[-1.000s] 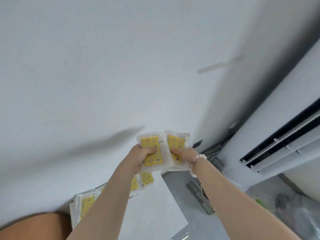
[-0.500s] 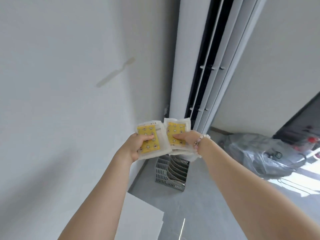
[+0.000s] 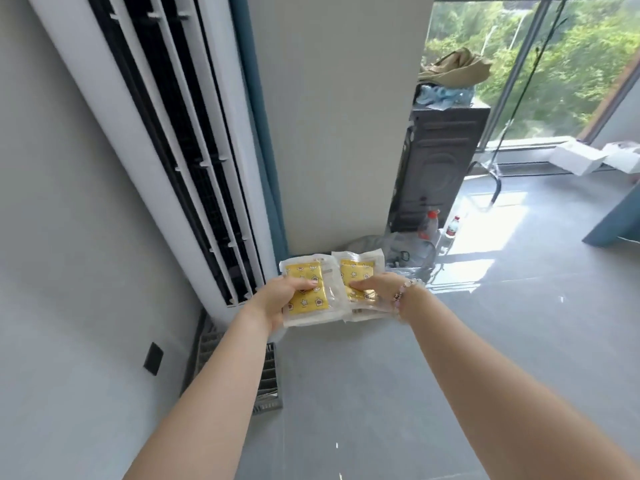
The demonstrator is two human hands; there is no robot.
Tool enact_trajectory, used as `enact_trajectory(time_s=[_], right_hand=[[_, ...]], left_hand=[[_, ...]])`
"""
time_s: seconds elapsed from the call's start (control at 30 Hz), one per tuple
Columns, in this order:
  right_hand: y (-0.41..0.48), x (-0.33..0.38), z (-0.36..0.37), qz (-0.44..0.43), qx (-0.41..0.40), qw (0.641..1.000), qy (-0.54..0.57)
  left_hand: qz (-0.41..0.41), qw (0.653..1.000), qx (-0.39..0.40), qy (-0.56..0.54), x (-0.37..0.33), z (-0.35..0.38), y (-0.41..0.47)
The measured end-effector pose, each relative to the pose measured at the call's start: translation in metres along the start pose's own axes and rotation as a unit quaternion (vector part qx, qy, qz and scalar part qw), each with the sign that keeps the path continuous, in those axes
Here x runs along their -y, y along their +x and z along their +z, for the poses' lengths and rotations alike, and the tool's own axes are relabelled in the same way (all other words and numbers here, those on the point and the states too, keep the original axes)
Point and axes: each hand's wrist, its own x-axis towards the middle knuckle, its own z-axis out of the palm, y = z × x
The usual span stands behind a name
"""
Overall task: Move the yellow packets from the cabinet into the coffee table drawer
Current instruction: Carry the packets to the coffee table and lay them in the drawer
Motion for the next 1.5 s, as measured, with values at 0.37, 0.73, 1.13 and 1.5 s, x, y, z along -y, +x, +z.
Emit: enact_trajectory(time_s=[0.37, 0.73, 1.13, 1.5], right_hand=[[-0.036, -0.086, -0.244, 0.011, -0.098, 0.987, 0.128], [-0.123, -0.221, -0.395, 0.020, -0.293, 0.914, 0.279], [-0.253, -0.364, -0.455, 0.040, -0.497, 0.743, 0.447], [-0.342, -0.479, -0.485, 0.099, -0.608, 0.580, 0.533]], left_hand=[[-0.027, 0.981, 0.169, 0.090, -0.008, 0.257, 0.067], [-0.065, 0.907, 0.319, 0.269, 0.041, 0.489, 0.079], [-0.088, 0.766, 0.499, 0.396, 0.151, 0.689, 0.023], [-0.109, 0.589, 0.627, 0.498, 0.261, 0.850, -0.069]])
